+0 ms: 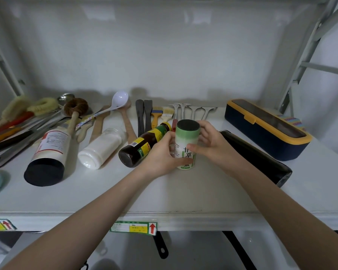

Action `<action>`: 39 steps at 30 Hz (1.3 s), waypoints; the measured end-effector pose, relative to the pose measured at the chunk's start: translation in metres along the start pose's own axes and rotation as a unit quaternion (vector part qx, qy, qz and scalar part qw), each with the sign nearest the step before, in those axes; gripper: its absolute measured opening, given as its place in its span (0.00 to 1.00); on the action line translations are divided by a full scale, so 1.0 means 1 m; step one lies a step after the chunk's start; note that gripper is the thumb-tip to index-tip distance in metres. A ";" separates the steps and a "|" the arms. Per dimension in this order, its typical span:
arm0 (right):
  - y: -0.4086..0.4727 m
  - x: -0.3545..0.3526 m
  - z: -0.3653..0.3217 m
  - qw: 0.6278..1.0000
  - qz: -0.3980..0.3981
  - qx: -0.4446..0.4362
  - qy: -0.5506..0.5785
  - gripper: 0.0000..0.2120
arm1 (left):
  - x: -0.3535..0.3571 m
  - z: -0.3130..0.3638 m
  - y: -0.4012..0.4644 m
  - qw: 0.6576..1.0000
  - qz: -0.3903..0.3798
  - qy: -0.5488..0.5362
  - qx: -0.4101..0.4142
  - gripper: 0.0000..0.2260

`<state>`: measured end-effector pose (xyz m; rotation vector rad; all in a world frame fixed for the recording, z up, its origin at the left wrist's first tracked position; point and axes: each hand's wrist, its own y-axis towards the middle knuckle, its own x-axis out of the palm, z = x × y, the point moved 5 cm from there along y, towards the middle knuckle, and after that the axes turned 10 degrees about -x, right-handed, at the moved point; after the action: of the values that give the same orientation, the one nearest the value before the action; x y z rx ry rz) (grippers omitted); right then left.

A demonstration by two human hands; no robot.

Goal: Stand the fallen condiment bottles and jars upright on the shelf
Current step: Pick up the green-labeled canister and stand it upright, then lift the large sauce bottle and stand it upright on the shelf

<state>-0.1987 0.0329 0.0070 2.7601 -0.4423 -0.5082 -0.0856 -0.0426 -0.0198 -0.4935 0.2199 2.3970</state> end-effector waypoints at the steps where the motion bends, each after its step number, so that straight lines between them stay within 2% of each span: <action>1: 0.000 0.000 0.000 1.000 -0.002 -0.001 -0.004 0.29 | 0.000 -0.001 0.000 1.000 -0.002 -0.001 -0.001 0.26; 12: -0.004 0.001 -0.002 1.000 -0.015 -0.001 -0.014 0.30 | 0.004 -0.007 0.000 1.000 -0.017 0.008 0.003 0.28; 21: -0.006 -0.005 -0.011 1.000 -0.002 0.000 -0.030 0.33 | -0.005 0.008 -0.003 0.998 -0.035 -0.011 0.046 0.40; 24: -0.008 -0.011 -0.022 0.999 0.003 -0.009 -0.039 0.34 | -0.016 0.028 -0.009 0.996 -0.009 0.015 0.089 0.43; 30: -0.014 -0.042 -0.048 0.990 0.045 -0.052 -0.123 0.22 | -0.028 0.093 -0.030 0.979 0.059 0.035 0.192 0.28; 34: -0.020 -0.070 -0.056 0.976 0.072 -0.064 -0.193 0.20 | -0.007 0.132 -0.043 0.965 0.068 0.058 0.246 0.22; 37: -0.026 -0.088 -0.051 0.959 0.065 -0.044 -0.271 0.20 | 0.028 0.138 -0.041 0.967 0.031 0.081 0.240 0.20; 39: -0.031 -0.096 -0.039 0.946 0.040 -0.014 -0.322 0.22 | 0.052 0.129 -0.033 0.978 -0.007 0.073 0.194 0.19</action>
<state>-0.2615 0.1032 0.0595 2.4742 -0.6734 -1.3881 -0.1383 0.0495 0.0760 -0.4821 0.7298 2.2272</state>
